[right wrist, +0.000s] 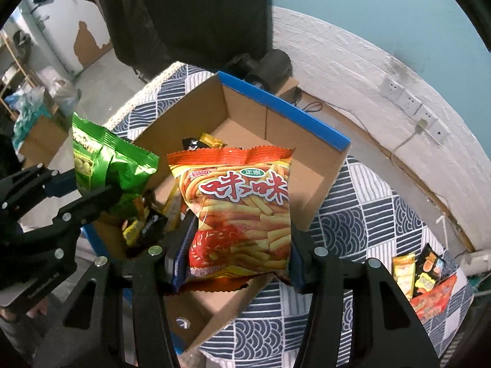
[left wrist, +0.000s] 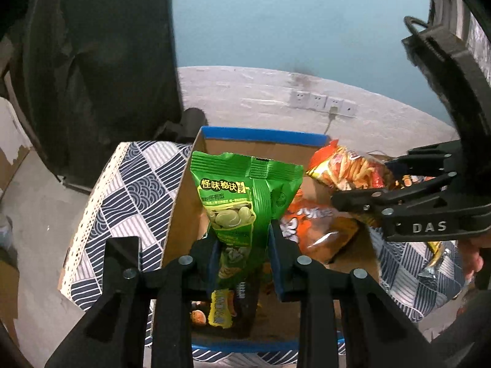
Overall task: Organize snacks
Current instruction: 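Open both grippers to drop the packets into the box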
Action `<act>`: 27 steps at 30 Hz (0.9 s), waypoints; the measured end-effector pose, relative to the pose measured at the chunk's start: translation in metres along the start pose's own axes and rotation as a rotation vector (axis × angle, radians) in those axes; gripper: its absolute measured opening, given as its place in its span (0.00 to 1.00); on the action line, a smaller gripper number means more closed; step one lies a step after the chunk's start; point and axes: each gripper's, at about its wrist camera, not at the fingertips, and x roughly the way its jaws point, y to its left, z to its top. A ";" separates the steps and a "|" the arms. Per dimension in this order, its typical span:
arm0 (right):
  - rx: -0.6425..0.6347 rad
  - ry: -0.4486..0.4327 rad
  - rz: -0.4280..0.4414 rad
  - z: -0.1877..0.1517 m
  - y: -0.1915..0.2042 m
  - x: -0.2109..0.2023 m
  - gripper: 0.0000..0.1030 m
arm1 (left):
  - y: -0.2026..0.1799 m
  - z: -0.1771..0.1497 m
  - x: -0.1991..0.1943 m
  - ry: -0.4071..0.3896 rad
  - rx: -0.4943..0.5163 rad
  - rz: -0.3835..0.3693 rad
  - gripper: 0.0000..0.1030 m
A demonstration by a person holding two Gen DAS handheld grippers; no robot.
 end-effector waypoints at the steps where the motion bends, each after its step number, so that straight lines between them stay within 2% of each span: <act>1: -0.001 -0.005 -0.005 0.001 0.001 -0.001 0.57 | 0.002 0.000 0.002 0.008 -0.001 0.014 0.31; 4: -0.007 -0.020 -0.020 0.002 0.001 -0.004 0.65 | 0.005 -0.001 0.002 0.011 -0.007 0.034 0.40; 8: -0.016 -0.036 -0.041 0.002 -0.002 -0.011 0.65 | 0.002 0.000 -0.007 -0.032 0.000 0.055 0.62; 16: -0.008 -0.047 -0.082 -0.008 -0.019 -0.022 0.65 | -0.017 0.005 -0.013 -0.051 0.058 0.048 0.64; 22: 0.034 -0.042 -0.099 -0.024 -0.045 -0.030 0.65 | -0.042 0.011 -0.017 -0.053 0.101 0.019 0.64; 27: 0.071 -0.047 -0.116 -0.038 -0.070 -0.039 0.65 | -0.070 0.013 -0.020 -0.062 0.153 0.005 0.69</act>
